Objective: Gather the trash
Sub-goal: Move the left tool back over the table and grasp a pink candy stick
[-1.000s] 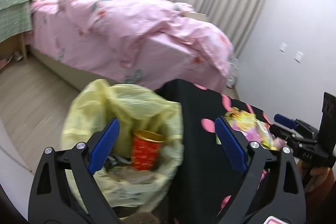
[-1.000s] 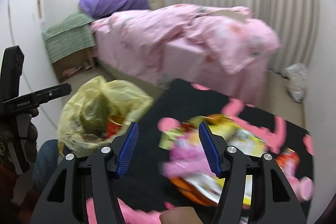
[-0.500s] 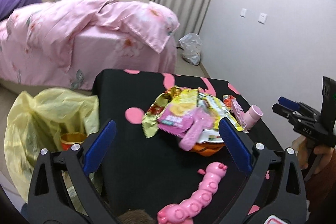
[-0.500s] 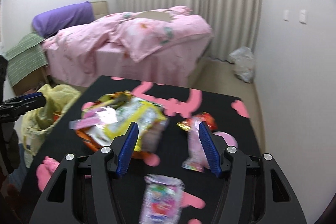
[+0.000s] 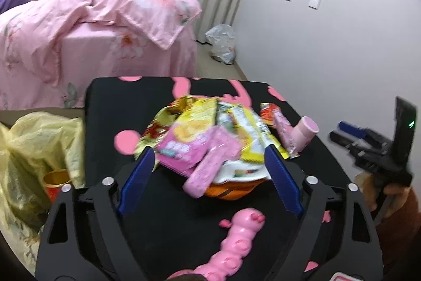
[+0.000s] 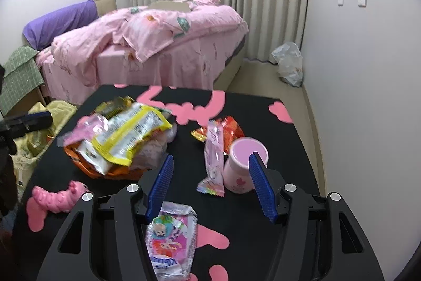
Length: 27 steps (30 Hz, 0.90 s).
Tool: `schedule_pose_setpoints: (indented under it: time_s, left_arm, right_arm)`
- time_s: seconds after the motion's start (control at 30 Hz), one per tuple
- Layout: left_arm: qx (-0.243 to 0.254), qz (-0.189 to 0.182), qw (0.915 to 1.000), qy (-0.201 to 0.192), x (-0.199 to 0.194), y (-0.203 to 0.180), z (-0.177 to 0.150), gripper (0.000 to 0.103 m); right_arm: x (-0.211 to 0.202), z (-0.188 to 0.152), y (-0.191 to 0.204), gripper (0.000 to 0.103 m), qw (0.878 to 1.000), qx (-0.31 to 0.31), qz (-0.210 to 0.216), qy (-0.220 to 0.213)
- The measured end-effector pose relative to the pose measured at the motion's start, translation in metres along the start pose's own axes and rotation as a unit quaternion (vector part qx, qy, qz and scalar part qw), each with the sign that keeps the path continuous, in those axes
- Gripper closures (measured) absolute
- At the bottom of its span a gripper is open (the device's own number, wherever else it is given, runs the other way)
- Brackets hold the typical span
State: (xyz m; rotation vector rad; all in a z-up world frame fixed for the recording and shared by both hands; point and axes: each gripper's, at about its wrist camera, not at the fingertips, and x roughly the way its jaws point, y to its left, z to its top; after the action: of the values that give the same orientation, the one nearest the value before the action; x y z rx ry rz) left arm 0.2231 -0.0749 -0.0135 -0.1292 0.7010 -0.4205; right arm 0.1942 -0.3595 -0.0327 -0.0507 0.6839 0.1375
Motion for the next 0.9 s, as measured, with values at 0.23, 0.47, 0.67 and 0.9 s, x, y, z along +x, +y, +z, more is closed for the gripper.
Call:
schedule_pose_setpoints:
  time_s: [0.23, 0.47, 0.67, 0.9]
  left_arm:
    - [0.044, -0.042, 0.9979, 0.021, 0.037, -0.059, 0.024, 0.03]
    - [0.067, -0.094, 0.991, 0.067, 0.087, -0.118, 0.018, 0.041]
    - [0.069, -0.099, 0.9863, 0.113, 0.138, -0.145, 0.008, 0.048]
    - [0.096, -0.067, 0.9851, 0.126, 0.184, -0.159, 0.005, 0.048]
  right_arm:
    - [0.012, -0.037, -0.04, 0.046, 0.998, 0.04, -0.045, 0.021]
    - [0.001, -0.051, -0.103, 0.046, 0.992, 0.104, -0.073, 0.004]
    - [-0.004, -0.056, -0.135, 0.046, 0.988, 0.131, -0.085, -0.012]
    - [0.002, -0.067, -0.15, 0.046, 0.985, 0.152, -0.081, -0.001]
